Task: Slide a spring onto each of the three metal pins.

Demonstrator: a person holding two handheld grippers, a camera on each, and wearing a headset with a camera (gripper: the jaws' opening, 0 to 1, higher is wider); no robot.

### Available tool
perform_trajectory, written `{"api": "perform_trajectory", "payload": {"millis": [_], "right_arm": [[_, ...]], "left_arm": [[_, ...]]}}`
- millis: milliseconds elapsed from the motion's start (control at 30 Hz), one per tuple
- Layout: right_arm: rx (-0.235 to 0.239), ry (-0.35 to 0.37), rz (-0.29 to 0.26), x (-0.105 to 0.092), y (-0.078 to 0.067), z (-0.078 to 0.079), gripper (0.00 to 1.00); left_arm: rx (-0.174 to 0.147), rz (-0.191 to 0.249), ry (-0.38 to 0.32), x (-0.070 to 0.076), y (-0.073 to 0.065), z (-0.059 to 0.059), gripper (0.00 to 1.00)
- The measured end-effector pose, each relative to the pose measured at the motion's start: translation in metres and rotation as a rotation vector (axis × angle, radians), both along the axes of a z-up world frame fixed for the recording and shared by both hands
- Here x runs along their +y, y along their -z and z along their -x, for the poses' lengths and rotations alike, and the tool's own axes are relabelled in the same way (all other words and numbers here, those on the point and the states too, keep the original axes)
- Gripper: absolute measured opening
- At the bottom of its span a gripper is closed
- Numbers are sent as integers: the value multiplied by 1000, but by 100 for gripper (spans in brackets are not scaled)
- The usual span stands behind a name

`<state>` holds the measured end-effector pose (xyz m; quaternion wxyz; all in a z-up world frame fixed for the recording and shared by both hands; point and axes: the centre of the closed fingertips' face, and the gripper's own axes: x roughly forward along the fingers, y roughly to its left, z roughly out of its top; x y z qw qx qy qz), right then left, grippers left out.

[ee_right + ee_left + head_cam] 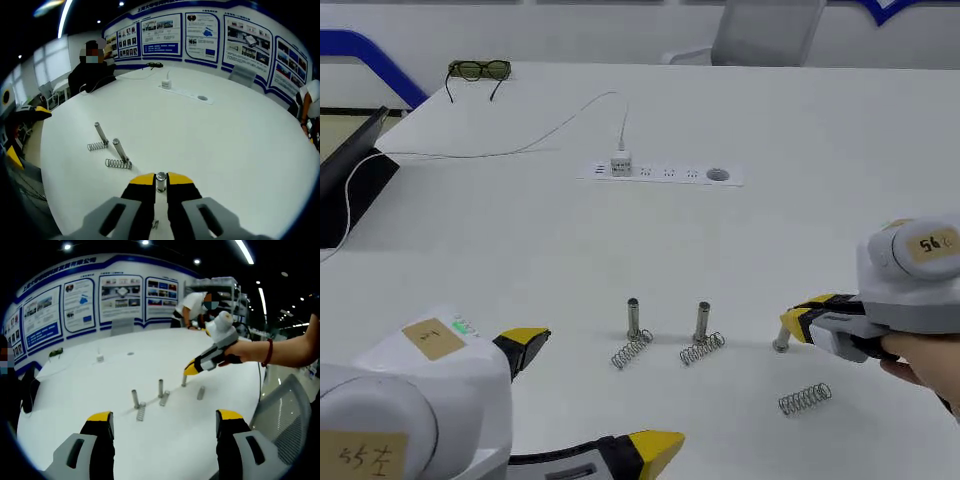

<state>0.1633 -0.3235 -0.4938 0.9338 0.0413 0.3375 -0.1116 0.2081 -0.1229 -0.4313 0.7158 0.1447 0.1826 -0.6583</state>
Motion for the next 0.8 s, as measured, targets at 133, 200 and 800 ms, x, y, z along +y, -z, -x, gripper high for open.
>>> {"api": "perform_trajectory", "payload": {"millis": [133, 200, 800], "right_arm": [[3, -5, 1, 0, 0, 0, 9], [6, -3, -1, 0, 0, 0, 9], [-44, 49, -63, 2, -7, 5, 22]], "left_arm": [[0, 1, -1, 0, 0, 0, 85], [-1, -2, 1, 0, 0, 0, 85], [-22, -34, 17, -11, 13, -16, 76]]}}
